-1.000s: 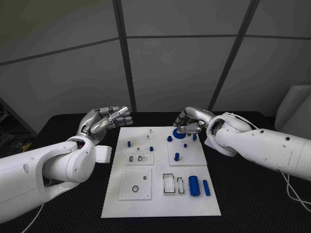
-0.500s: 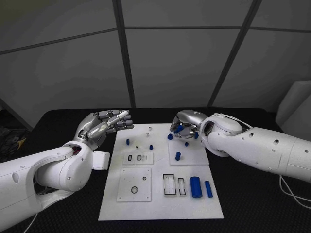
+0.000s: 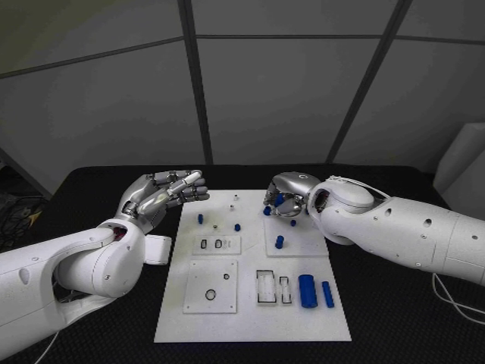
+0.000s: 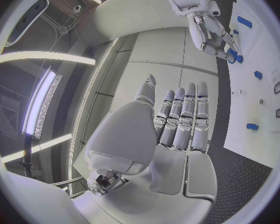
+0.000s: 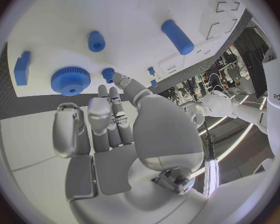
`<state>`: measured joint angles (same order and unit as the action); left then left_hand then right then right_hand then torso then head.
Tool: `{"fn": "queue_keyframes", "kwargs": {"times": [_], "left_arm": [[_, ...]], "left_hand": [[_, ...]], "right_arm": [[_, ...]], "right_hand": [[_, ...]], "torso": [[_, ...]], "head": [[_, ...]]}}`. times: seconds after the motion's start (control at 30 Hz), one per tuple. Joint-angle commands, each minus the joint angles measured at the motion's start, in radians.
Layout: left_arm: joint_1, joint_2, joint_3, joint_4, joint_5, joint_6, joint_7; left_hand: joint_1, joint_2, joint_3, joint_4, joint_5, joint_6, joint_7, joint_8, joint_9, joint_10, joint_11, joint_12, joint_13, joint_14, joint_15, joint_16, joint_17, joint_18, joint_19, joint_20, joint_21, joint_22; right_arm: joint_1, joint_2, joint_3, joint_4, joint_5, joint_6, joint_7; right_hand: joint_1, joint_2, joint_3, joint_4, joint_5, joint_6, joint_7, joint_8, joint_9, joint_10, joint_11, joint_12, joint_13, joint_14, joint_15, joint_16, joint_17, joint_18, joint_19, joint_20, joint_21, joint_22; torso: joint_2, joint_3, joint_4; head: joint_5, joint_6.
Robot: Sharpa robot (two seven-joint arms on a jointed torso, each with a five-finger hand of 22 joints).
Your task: Assemble the parts on the task board
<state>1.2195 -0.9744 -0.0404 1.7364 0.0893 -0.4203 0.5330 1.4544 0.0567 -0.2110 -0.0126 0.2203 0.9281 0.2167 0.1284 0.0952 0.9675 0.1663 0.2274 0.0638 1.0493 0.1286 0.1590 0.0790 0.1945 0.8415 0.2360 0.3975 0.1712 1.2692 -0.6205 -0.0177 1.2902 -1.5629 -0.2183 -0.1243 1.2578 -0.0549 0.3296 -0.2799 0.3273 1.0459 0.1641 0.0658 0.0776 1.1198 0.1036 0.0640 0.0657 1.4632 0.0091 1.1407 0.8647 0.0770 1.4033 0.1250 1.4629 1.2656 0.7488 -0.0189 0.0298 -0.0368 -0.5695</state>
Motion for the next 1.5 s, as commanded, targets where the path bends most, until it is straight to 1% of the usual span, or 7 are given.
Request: {"fn": "queue_keyframes", "kwargs": {"times": [0.03,0.2,0.27,0.43,1.13,1.37,1.5], "left_arm": [[0.002,0.001,0.001,0.0,-0.009,0.015,0.002],[0.002,0.002,0.001,-0.001,-0.009,0.015,0.001],[0.002,0.002,0.001,-0.001,-0.009,0.015,0.001],[0.003,0.001,0.001,-0.003,-0.009,0.016,0.0],[0.006,0.003,0.001,-0.005,-0.009,0.019,-0.002],[0.007,0.003,0.001,-0.006,-0.009,0.019,-0.002],[0.007,0.003,0.001,-0.006,-0.009,0.019,-0.002]], "left_hand": [[0.002,0.004,0.0,-0.004,0.001,0.006,0.001,-0.004,-0.001,0.0,0.004,-0.003,-0.001,0.002,0.004,-0.005,-0.001,-0.014,0.006,0.001,0.003,-0.001],[0.002,0.005,-0.002,-0.006,-0.001,0.006,0.001,-0.006,-0.001,0.0,0.004,-0.006,-0.001,0.002,0.004,-0.007,-0.001,-0.014,0.006,0.001,0.004,-0.002],[0.002,0.005,-0.002,-0.006,-0.001,0.006,0.001,-0.006,-0.001,0.0,0.004,-0.006,-0.001,0.002,0.004,-0.007,-0.001,-0.014,0.006,0.001,0.004,-0.002],[0.002,0.005,-0.002,-0.006,-0.001,0.006,0.001,-0.006,-0.001,0.0,0.004,-0.006,-0.001,0.002,0.004,-0.007,-0.001,-0.014,0.006,0.001,0.004,-0.002],[0.001,0.006,-0.004,-0.008,-0.003,0.007,0.001,-0.008,-0.002,0.0,0.005,-0.008,-0.001,0.002,0.005,-0.009,-0.002,-0.014,0.006,0.001,0.004,-0.002],[0.001,0.006,-0.004,-0.008,-0.003,0.007,0.001,-0.008,-0.002,0.0,0.005,-0.008,-0.001,0.002,0.005,-0.009,-0.002,-0.014,0.006,0.001,0.004,-0.002],[0.001,0.006,-0.004,-0.008,-0.003,0.007,0.001,-0.008,-0.002,0.0,0.005,-0.008,-0.001,0.002,0.005,-0.009,-0.002,-0.014,0.006,0.001,0.004,-0.002]], "right_arm": [[0.003,0.004,0.001,0.0,-0.019,0.014,-0.015],[0.005,0.01,0.001,-0.007,-0.023,0.014,-0.018],[0.005,0.012,0.001,-0.008,-0.025,0.012,-0.018],[0.006,0.019,0.001,-0.013,-0.027,0.011,-0.019],[0.008,0.046,0.001,-0.042,-0.028,0.096,-0.034],[0.008,0.053,0.001,-0.052,-0.028,0.106,-0.038],[0.008,0.054,0.001,-0.056,-0.029,0.098,-0.037]], "right_hand": [[-0.01,0.0,0.006,0.003,-0.003,-0.006,-0.002,-0.002,0.001,-0.002,0.001,-0.003,0.001,0.023,0.007,0.008,0.005,-0.021,0.008,0.0,0.005,0.007],[-0.011,0.001,0.008,0.004,-0.003,-0.009,-0.001,-0.003,0.001,-0.002,0.001,-0.003,0.001,0.022,0.007,0.016,0.011,-0.022,0.01,0.001,0.008,0.012],[-0.011,0.004,0.011,0.005,-0.003,-0.009,-0.001,-0.002,0.001,0.001,0.0,-0.003,0.002,0.021,0.007,0.02,0.013,-0.022,0.012,0.001,0.01,0.016],[-0.011,0.01,0.017,0.006,-0.001,-0.008,-0.002,-0.001,0.002,0.007,-0.001,-0.002,0.002,0.019,0.006,0.029,0.02,-0.024,0.016,0.0,0.014,0.025],[-0.01,0.014,0.025,0.006,0.0,-0.006,-0.004,-0.001,0.003,0.016,-0.003,-0.002,0.002,0.017,0.005,0.041,0.03,-0.027,0.024,0.0,0.021,0.043],[-0.012,0.016,0.027,0.008,-0.002,-0.005,-0.004,0.0,0.004,0.018,-0.003,-0.002,0.002,0.017,0.005,0.043,0.03,-0.027,0.025,-0.001,0.022,0.045],[-0.012,0.026,0.036,0.011,-0.001,0.002,-0.007,0.002,0.006,0.03,-0.006,-0.001,0.003,0.014,0.003,0.051,0.034,-0.029,0.028,-0.002,0.025,0.052]], "torso": [[0.001,-0.0001,-0.0007],[0.001,-0.0005,0.0001],[0.001,-0.0002,0.001],[0.001,-0.0003,0.0003],[0.001,-0.0007,0.0003],[0.001,-0.0006,-0.0001],[0.001,-0.0004,0.0002]], "head": [[0.002,0.0],[0.002,0.001],[0.0,-0.001],[0.002,-0.004],[0.003,-0.015],[0.004,-0.018],[0.005,-0.019]]}}
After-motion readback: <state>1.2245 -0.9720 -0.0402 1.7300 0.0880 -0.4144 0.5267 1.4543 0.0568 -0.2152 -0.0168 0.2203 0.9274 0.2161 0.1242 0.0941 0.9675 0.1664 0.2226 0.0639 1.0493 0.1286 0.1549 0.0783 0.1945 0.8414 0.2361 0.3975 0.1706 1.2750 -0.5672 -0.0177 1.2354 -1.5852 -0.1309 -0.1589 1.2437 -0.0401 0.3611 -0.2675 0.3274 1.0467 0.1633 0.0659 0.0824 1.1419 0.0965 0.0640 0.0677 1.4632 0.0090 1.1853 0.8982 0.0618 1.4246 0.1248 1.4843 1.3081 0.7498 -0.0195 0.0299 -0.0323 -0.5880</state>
